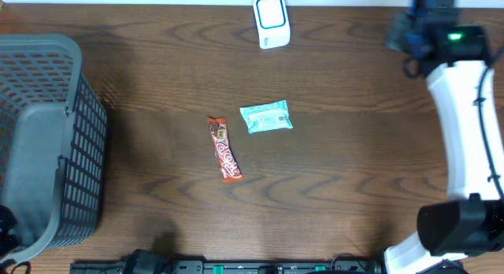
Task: Scan the item barcode
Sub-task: 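Carry the jar to the right side and set it down upright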
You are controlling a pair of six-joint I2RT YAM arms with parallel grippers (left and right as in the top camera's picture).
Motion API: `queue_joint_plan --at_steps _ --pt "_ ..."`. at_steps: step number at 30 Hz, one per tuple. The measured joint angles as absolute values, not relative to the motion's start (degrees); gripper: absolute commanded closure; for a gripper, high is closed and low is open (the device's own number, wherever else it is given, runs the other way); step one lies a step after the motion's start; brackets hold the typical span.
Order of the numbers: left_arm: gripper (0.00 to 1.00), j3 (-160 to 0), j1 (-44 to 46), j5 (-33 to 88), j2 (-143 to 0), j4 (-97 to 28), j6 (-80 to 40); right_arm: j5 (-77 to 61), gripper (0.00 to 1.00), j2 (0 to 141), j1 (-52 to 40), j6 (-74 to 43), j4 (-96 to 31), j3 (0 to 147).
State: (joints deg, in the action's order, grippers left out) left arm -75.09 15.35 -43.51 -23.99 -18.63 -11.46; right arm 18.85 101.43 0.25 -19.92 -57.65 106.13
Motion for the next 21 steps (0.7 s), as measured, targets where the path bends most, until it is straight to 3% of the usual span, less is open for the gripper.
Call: queue_joint_plan --at_steps 11,21 --pt "0.15 -75.1 15.4 -43.5 -24.0 -18.6 -11.8 10.7 0.52 111.6 16.9 -27.4 -63.9 105.6" --pt "0.15 -75.1 15.4 -43.5 -24.0 -18.6 -11.8 7.3 0.48 124.9 22.5 -29.7 -64.4 105.6"
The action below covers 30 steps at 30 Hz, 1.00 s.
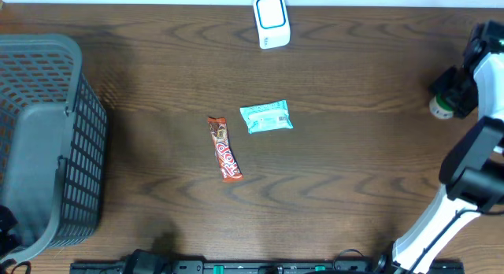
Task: Scan the item barcode
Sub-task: 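Carry the jar to the right side and set it down upright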
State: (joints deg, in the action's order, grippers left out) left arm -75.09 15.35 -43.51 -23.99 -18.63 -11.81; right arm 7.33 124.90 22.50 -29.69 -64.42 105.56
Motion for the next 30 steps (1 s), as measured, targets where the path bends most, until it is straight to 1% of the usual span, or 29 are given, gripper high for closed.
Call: queue_joint_plan --at_steps 6,8,9,12,13,19,25,30 --pt "0.15 -75.1 15.4 -43.5 -24.0 -18.6 -11.8 6.7 0.45 129.4 25.1 -29.8 -64.2 105.3" --pt "0.15 -75.1 15.4 -43.5 -24.0 -18.6 -11.8 6.7 0.40 129.7 26.4 -29.8 -63.9 105.3" --pt "0.15 -75.1 15.4 -43.5 -24.0 -18.7 -11.8 6.6 0.34 129.7 27.3 -29.8 -63.8 105.3" --pt "0.15 -75.1 15.4 -43.5 -24.0 -18.6 -11.8 6.5 0.07 129.7 30.3 -30.1 -63.9 105.3" --pt "0.15 -75.1 15.4 -43.5 -24.0 -18.6 -11.8 6.5 0.01 129.7 31.4 -29.9 -64.0 105.3" --pt "0.15 -75.1 15.4 -43.5 -24.0 -18.6 -11.8 5.0 0.01 129.7 36.6 -26.9 -65.6 105.3" --pt "0.15 -75.1 15.4 -43.5 -24.0 -18.6 -11.8 -3.9 0.01 128.9 38.6 -25.8 -69.9 107.3" --pt "0.15 -75.1 15.4 -43.5 -24.0 -18.6 -11.8 -9.1 0.01 121.9 38.4 -25.8 -70.9 112.4"
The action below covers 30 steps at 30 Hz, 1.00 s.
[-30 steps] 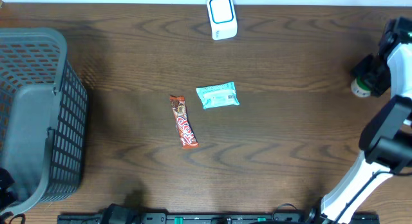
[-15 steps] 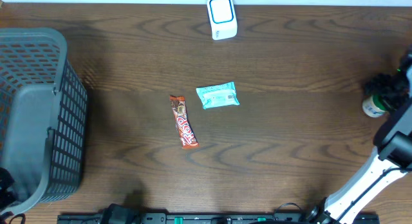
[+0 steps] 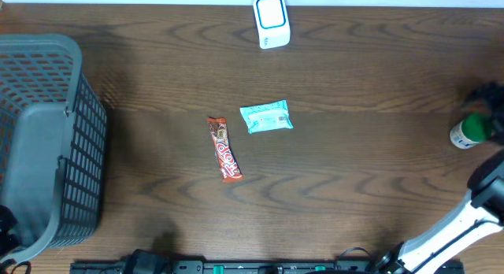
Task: Scan the item barcode
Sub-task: 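Carry the jar to the right side and set it down upright, then reach the right gripper toward the mint-green wipes pack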
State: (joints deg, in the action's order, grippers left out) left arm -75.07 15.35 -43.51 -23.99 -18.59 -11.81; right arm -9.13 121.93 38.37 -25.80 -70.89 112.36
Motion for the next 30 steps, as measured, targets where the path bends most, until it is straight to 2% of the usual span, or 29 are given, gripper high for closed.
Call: queue_joint_plan --at_steps 4,7,13,19,23,26,30 --pt "0.15 -75.1 15.4 -43.5 -24.0 -18.1 -11.8 -9.6 0.01 109.6 35.6 -25.1 -69.0 116.9" --pt "0.15 -75.1 15.4 -43.5 -24.0 -18.1 -11.8 -10.0 0.01 99.8 30.0 -23.5 -68.7 118.8" --pt "0.15 -75.1 15.4 -43.5 -24.0 -17.9 -11.8 -10.2 0.01 90.3 6.7 -16.0 -75.0 120.2" --pt "0.15 -75.0 15.4 -43.5 -24.0 -17.8 -11.8 2.3 0.01 96.6 -19.5 -13.0 -76.9 114.3" --pt "0.15 -75.0 15.4 -43.5 -24.0 -17.8 -11.8 13.0 0.01 103.9 -32.8 -13.0 -74.3 107.9" --pt "0.15 -75.0 15.4 -43.5 -24.0 -17.8 -11.8 20.0 0.01 111.2 -40.4 -12.4 -73.9 105.6" --pt "0.15 -75.0 15.4 -43.5 -23.8 -17.8 -11.8 27.0 0.01 119.1 -44.9 -12.0 -72.8 105.3"
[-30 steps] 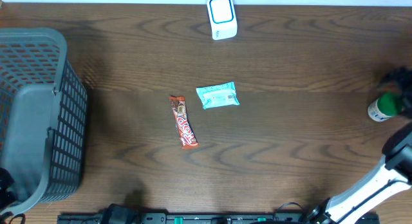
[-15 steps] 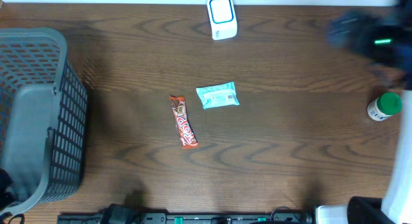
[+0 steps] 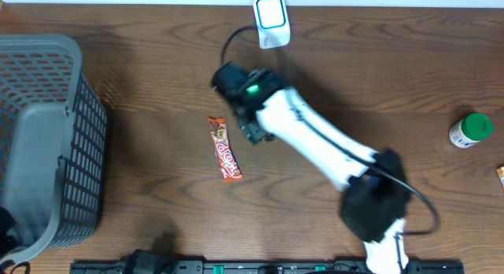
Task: Scan the item barcode
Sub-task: 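Reach the right gripper toward the mint-green wipes pack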
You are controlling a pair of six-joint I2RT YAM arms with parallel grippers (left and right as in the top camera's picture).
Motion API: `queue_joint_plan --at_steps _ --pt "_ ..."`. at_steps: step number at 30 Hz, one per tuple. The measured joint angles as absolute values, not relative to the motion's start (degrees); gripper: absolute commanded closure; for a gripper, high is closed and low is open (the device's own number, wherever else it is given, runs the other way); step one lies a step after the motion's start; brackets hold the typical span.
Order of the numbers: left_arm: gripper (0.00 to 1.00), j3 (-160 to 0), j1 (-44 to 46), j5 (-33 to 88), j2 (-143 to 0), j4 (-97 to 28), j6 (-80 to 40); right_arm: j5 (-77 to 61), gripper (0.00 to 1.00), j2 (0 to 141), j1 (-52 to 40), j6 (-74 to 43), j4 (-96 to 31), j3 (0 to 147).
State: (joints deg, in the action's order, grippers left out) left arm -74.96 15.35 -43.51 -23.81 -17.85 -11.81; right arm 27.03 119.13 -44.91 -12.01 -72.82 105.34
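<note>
My right arm reaches from the table's front to its middle, and its wrist with a green light (image 3: 253, 90) covers the spot beside the candy bar. The right gripper (image 3: 256, 134) points down there; its jaws are too dark to read from above. No teal packet shows; whatever lies under the gripper is hidden. A brown and orange candy bar (image 3: 224, 149) lies just to its left. The white scanner with a blue window (image 3: 270, 20) stands at the far edge. My left gripper is out of view.
A grey mesh basket (image 3: 47, 140) fills the left side. A white bottle with a green cap (image 3: 471, 131) stands near the right edge, and a small orange thing (image 3: 501, 174) pokes in at the right border.
The right arm was at the right edge by the green-capped bottle. Now it stretches over the table's middle, covering where the teal packet lay. The bottle stands alone at the right.
At first the right arm was up at the far right corner. Then its gripper was at a green-capped bottle near the right edge, later a little nearer the front with it. By now the bottle stands free and the gripper is over the teal packet's place.
</note>
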Motion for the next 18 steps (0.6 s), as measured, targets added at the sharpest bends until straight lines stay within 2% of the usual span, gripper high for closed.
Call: queue_joint_plan --at_steps 8,18 --pt "0.15 -75.0 15.4 -43.5 -21.1 -17.9 -11.8 36.6 0.01 127.1 -49.5 -10.3 -69.3 105.0" --pt "0.15 -75.0 15.4 -43.5 -19.6 -18.0 -11.8 34.8 0.01 127.1 -53.2 -5.1 -67.2 104.9"
